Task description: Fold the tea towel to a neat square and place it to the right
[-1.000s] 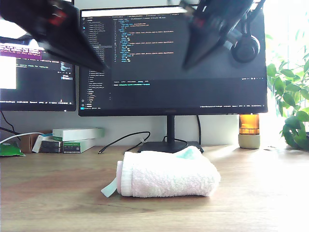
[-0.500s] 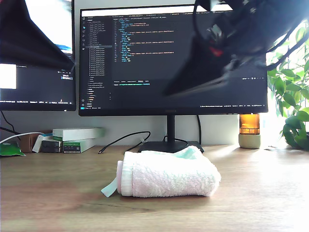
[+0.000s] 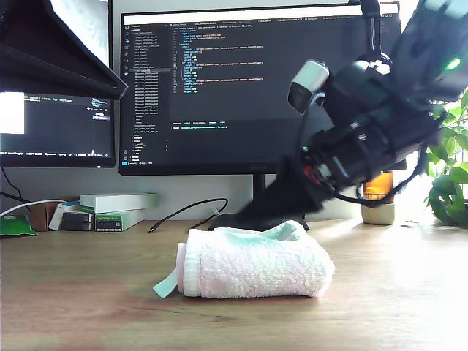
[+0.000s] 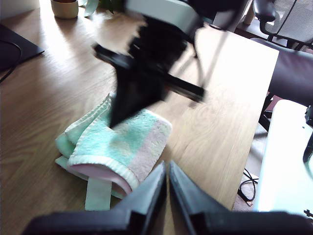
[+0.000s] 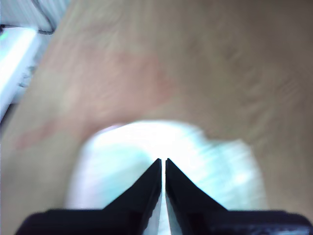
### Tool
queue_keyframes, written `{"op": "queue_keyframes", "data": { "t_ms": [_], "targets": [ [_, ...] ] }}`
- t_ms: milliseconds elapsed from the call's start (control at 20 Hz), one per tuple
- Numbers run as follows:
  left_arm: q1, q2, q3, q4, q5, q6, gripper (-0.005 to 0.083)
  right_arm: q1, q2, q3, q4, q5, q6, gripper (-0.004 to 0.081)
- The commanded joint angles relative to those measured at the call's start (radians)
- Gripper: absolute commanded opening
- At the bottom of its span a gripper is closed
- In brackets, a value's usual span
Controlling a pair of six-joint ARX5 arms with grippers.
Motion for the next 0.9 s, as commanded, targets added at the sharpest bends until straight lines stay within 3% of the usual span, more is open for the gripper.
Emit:
{"op": "queue_keyframes", "data": {
  "t_ms": [0, 200, 350, 500, 650, 850],
  "targets": [
    [-0.003, -0.002, -0.006, 0.004, -0.003, -0.006, 0.0002, -0.001, 0.049, 0.025, 0.000, -0.006, -0.020, -0.0012],
    [-0.003, -0.002, -0.006, -0.009, -0.003, -0.006, 0.0002, -0.002, 0.110, 0.064, -0.098, -0.021, -0.069, -0.0012],
    [-0.003, -0.002, -0.006, -0.014, -0.002, -0.006, 0.0002, -0.005, 0.111, 0.064, -0.138, -0.099, -0.076, -0.0012],
    [-0.003, -0.002, -0.006, -0.015, -0.002, -0.005, 0.0002, -0.013, 0.111, 0.064, -0.201, -0.068, -0.112, -0.0012],
    [-0.003, -0.002, -0.006, -0.015, -0.003, -0.006, 0.0002, -0.005, 0.113, 0.064, -0.260, 0.048, -0.169, -0.0012],
    [-0.003, -0.002, -0.006, -0.015, -0.002, -0.006, 0.0002, 0.050, 0.119, 0.064, -0.267, 0.239, -0.137, -0.0012]
  ]
}}
